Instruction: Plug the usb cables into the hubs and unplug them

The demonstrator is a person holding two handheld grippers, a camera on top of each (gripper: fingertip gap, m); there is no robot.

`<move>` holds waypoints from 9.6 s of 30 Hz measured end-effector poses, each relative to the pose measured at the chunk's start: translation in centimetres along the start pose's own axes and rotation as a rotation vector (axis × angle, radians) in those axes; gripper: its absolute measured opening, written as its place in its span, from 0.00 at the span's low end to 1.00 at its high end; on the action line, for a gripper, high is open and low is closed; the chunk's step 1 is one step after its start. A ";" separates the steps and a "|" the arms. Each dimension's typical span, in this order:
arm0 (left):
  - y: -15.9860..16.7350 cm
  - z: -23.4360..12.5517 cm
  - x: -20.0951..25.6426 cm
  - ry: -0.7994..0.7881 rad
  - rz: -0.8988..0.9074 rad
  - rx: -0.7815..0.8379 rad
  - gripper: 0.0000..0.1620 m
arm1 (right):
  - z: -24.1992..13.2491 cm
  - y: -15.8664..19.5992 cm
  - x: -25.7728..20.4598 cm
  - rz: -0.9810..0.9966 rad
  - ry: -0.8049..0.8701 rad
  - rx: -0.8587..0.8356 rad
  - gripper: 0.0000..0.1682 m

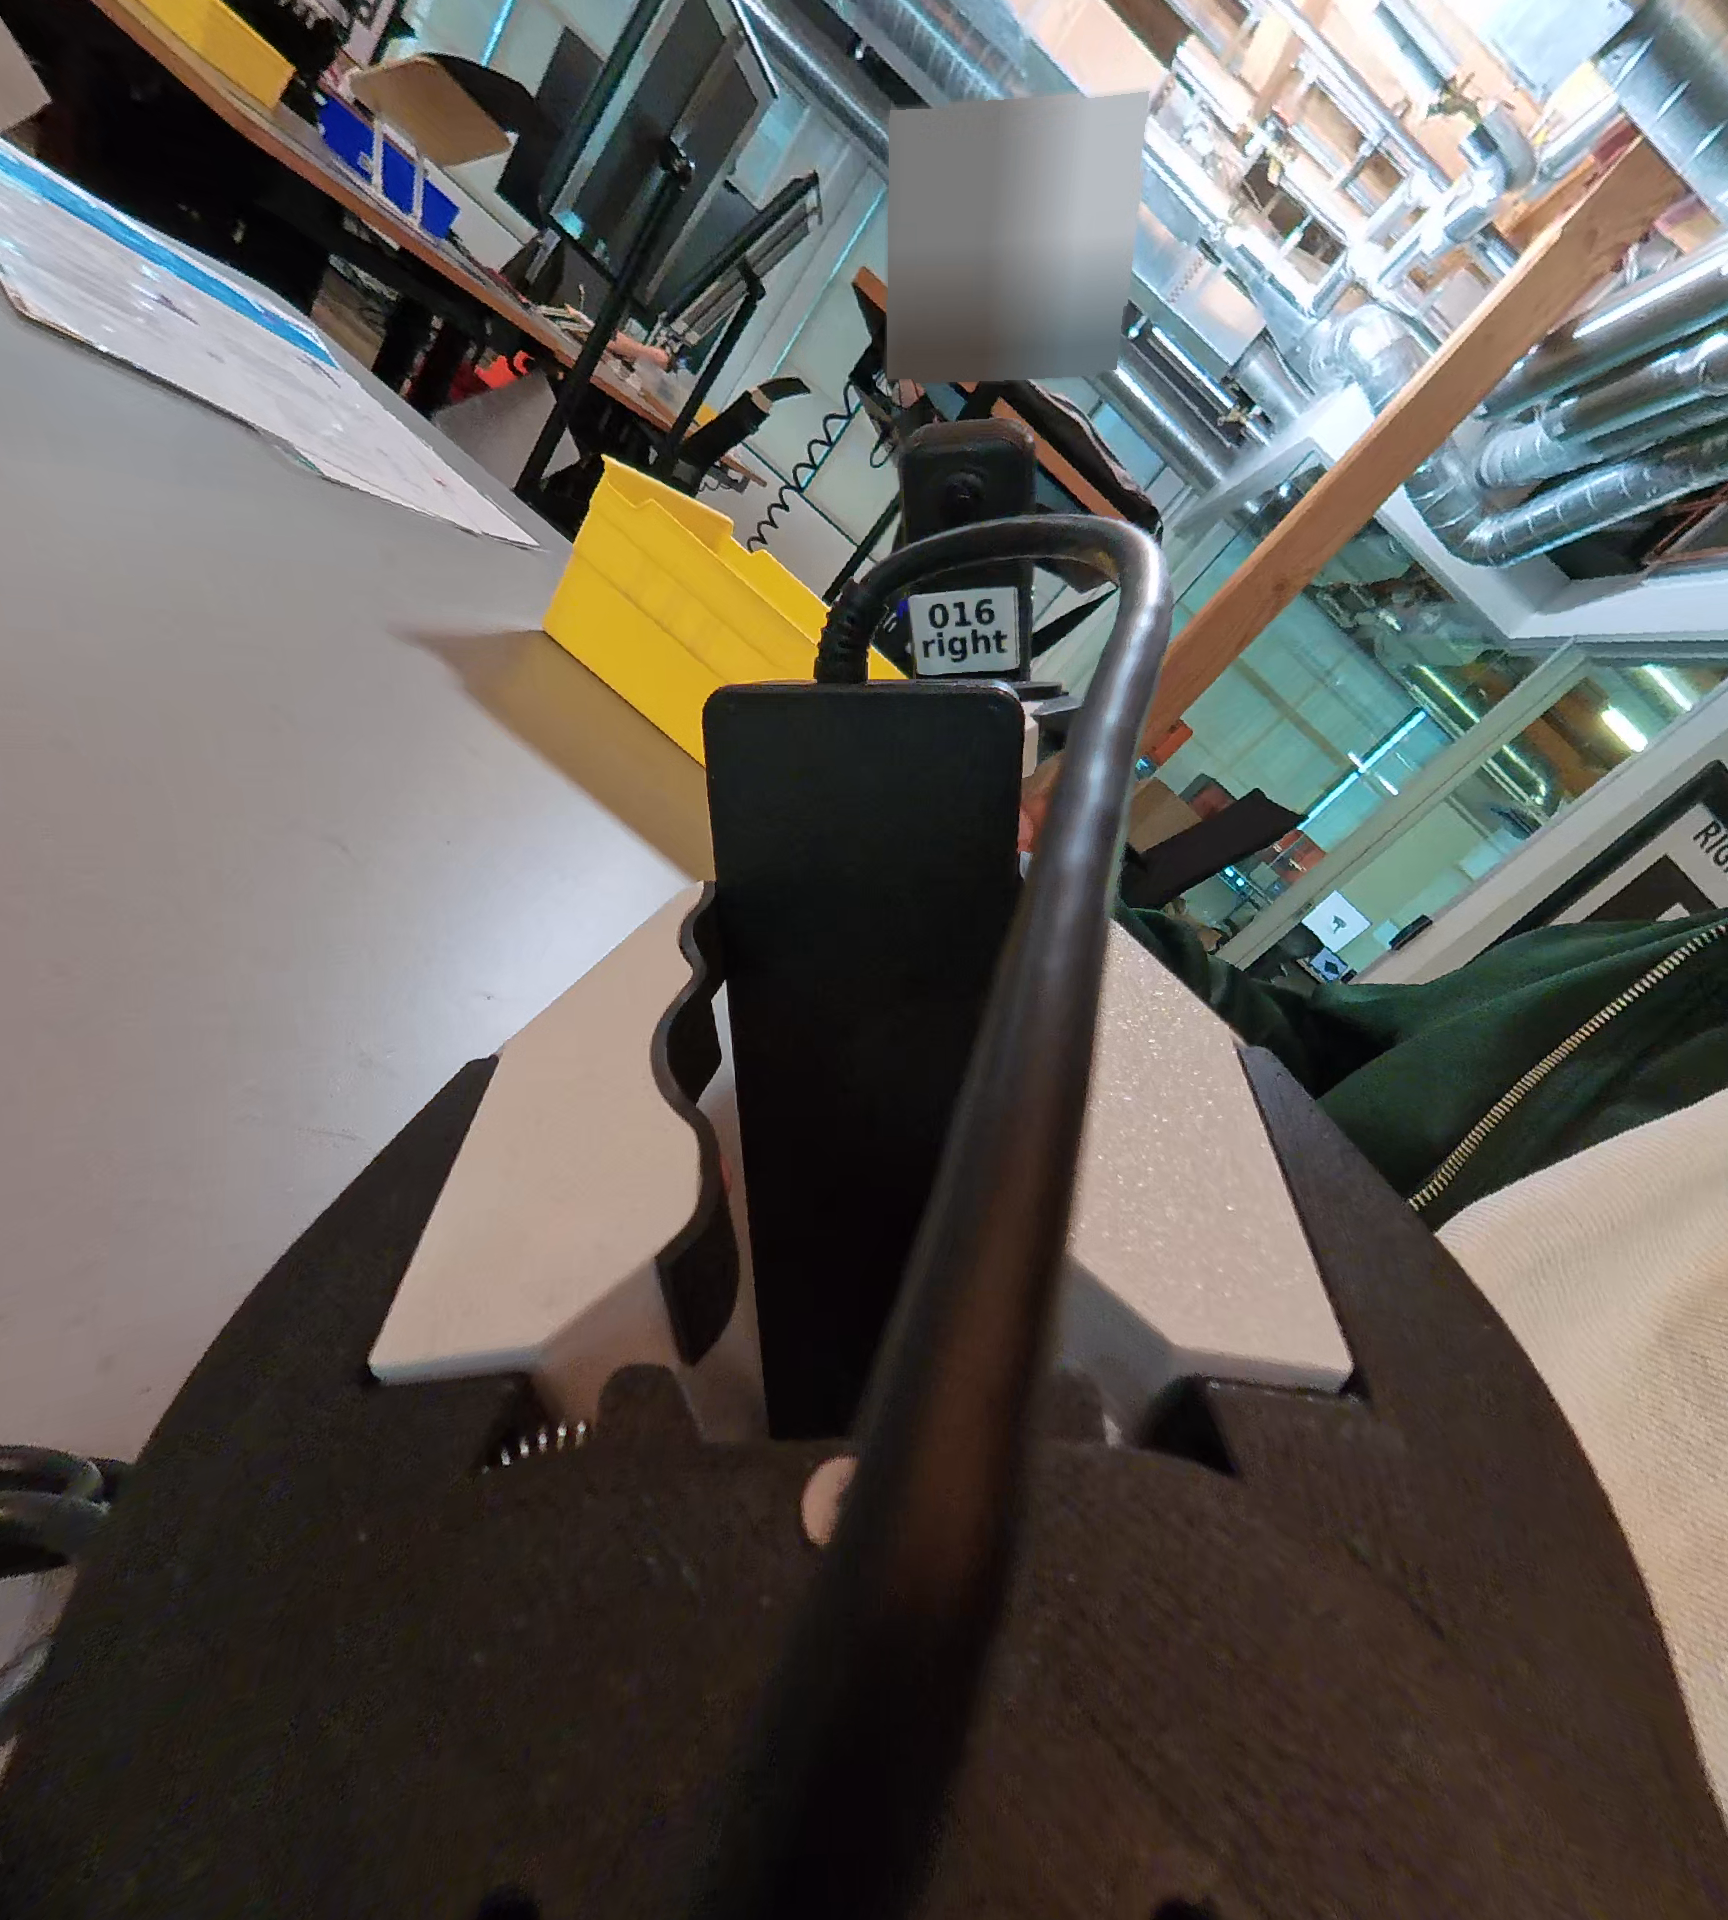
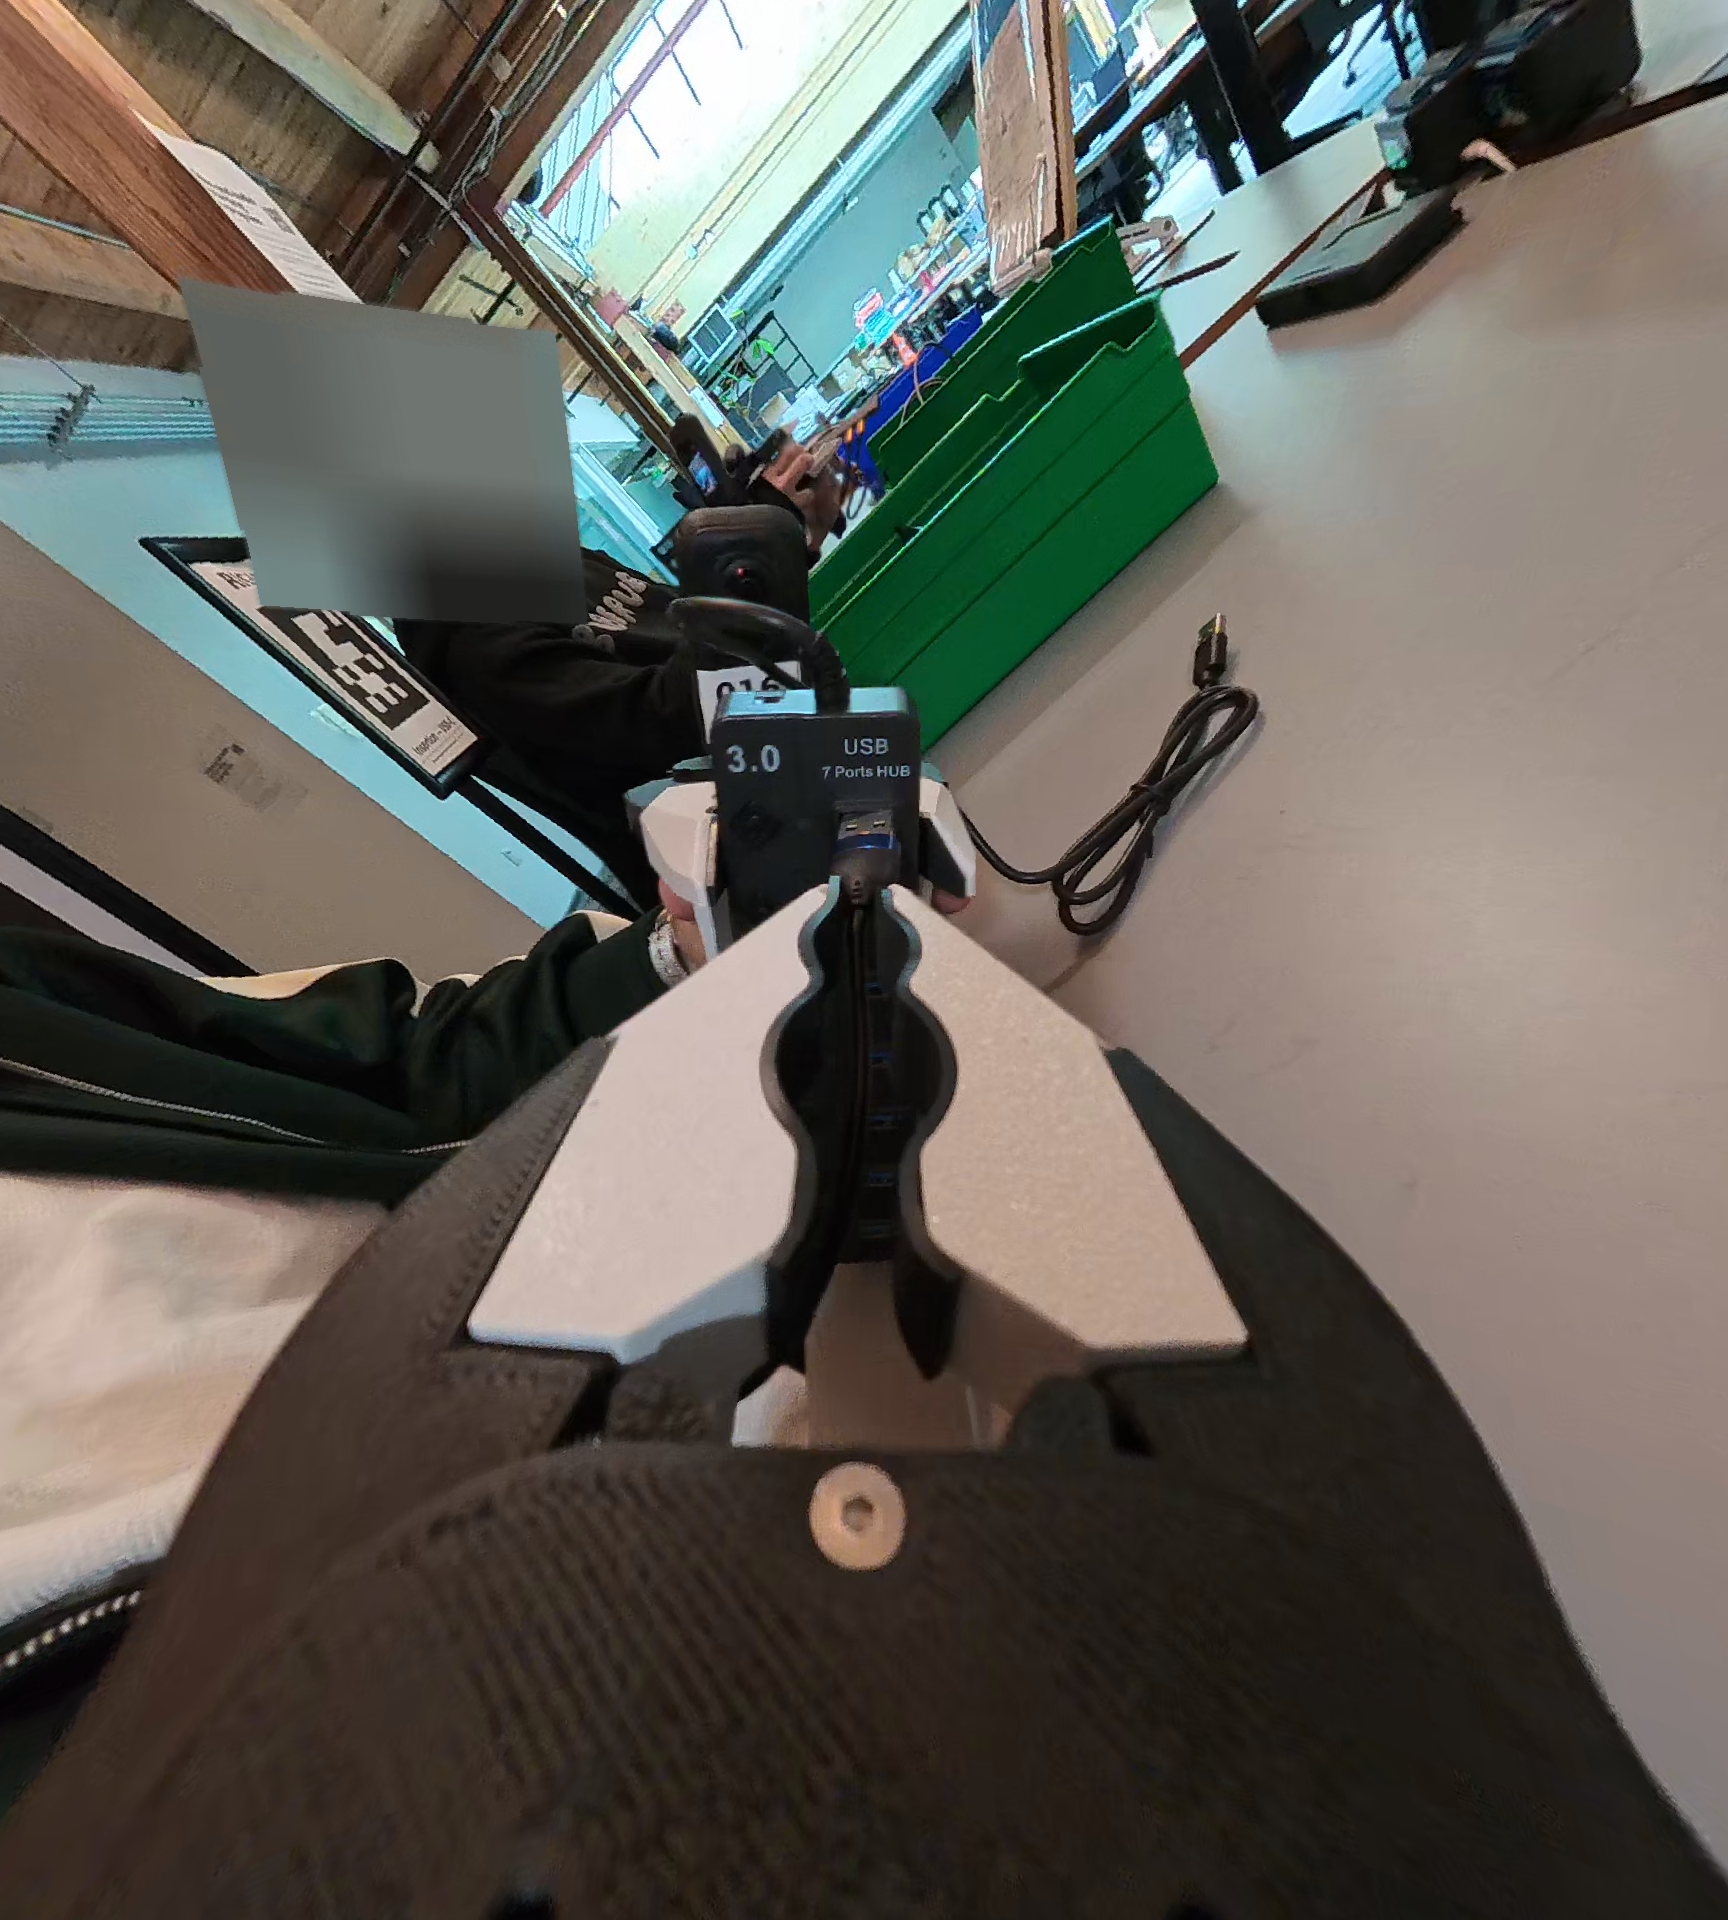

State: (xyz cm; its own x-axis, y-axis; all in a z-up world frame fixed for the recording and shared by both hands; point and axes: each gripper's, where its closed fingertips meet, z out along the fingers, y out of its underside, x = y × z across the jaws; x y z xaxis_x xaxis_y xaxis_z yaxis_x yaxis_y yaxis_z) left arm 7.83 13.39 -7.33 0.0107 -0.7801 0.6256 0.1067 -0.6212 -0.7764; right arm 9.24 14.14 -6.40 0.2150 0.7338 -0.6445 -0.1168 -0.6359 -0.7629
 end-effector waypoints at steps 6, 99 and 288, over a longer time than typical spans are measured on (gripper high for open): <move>-0.1 0.0 0.2 0.009 0.015 0.005 0.30 | 0.1 0.0 -0.2 0.021 -0.006 0.006 0.03; -2.3 -0.5 -2.5 -0.468 0.428 0.176 0.13 | 1.3 -2.3 -3.6 -1.130 0.712 0.201 0.13; -11.0 -8.7 -7.2 -0.334 0.058 0.619 0.33 | 9.3 -2.2 -9.7 -0.495 0.017 -0.047 0.00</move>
State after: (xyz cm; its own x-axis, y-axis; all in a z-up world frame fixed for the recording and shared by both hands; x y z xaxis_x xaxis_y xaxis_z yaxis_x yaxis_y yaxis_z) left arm -2.09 25.15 -3.99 0.3277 -0.6840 0.6517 0.6418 -0.3450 -0.6849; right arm -1.65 10.66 1.02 0.2491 0.9467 -0.2041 0.0469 -0.2223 -0.9739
